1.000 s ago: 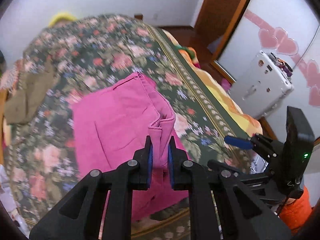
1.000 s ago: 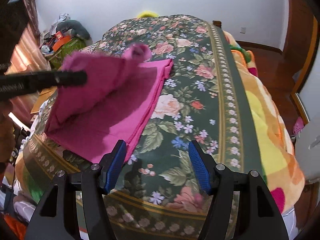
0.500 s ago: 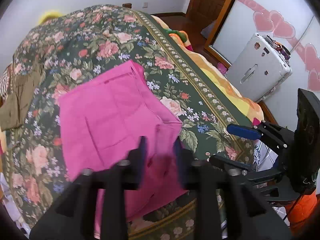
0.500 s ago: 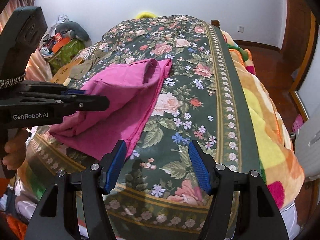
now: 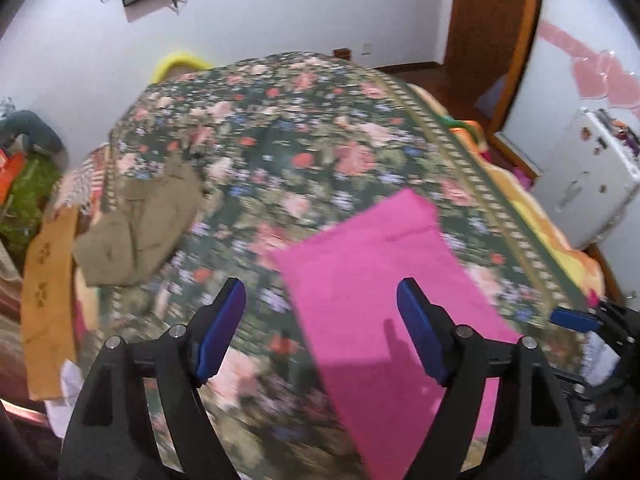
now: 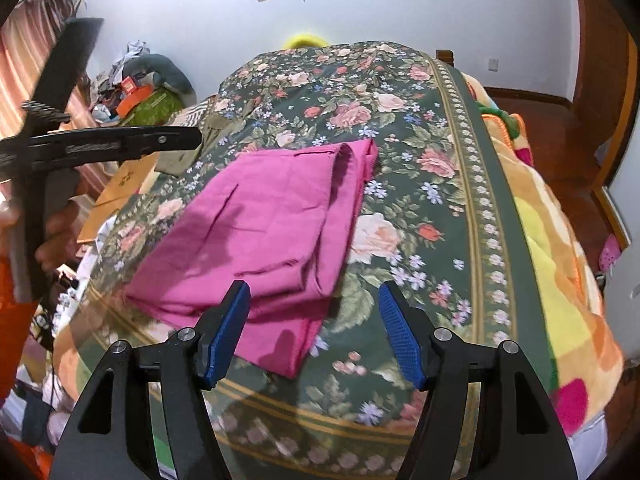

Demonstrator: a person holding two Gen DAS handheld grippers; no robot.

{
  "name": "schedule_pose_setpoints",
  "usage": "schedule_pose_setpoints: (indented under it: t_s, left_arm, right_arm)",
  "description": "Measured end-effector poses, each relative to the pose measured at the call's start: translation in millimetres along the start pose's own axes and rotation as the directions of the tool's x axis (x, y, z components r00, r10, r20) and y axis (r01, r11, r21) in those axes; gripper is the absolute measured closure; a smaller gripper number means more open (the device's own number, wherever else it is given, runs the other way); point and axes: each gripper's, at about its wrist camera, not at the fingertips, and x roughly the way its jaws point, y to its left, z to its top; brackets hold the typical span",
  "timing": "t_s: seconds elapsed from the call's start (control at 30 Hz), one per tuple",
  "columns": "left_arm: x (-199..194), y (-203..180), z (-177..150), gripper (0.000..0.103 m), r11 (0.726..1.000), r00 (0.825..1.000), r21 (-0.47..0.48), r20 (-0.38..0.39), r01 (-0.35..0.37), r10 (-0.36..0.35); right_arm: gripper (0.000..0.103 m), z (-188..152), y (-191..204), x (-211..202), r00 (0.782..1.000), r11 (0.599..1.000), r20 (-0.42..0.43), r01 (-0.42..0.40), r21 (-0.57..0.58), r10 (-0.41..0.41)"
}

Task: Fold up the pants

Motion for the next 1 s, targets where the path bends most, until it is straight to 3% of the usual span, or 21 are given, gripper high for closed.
schedule_pose_setpoints:
  t_s: [0.17,0.43,0.6,0.67,0.87,1.0]
  left_arm:
    - [47.1,19.4,25.0,0.024,0.996,0.993,0.051,-0.083,-0.077,0.081]
    - [120.5,6.5,44.0,0.024,0.994,0.981,0.108,-0.187,-0.025,0.045]
    - [161.8,-3.2,36.2,0.022,0.975,0.963,0.217,-0.250,-0.044,0.099]
    - [162.5,2.4,30.3,0.010,0.967,0.972,0.244,-0.204,-0.069,0.120]
    - [149.3,39.7,11.2,0.010,0.980,0.971,0.194,-0.223,-0.047,0.090]
    - [126.4,62.4,-14.9,0.010,0.995,0.970,0.087,-0.233,-0.047,0.066]
  right_arm:
    - [0.040,2.4,9.1,18.8,0.999,1.000,-0.034,-0.028,-0.007,0.028]
    - [0.040,-2.3,7.0,50.6,0.993,0.996,-0.116,-0.041,-0.074,0.032]
    - [0.040,-0.1,3.8,51.0,0.993,0.992,-0.113,-0.050,-0.118,0.037]
    - [0.040,2.3,0.3,52.7,0.994,0.990,-0.109,-0.028,-0.141,0.013]
    - [0.040,12.8,-30.8,60.0,0.995,0.996,-0.097,-0.001,-0.091,-0.008]
    - [0.040,24.6,-41.6,65.3,0.995,0.994,-0.081,0.045,-0.098,-0.053]
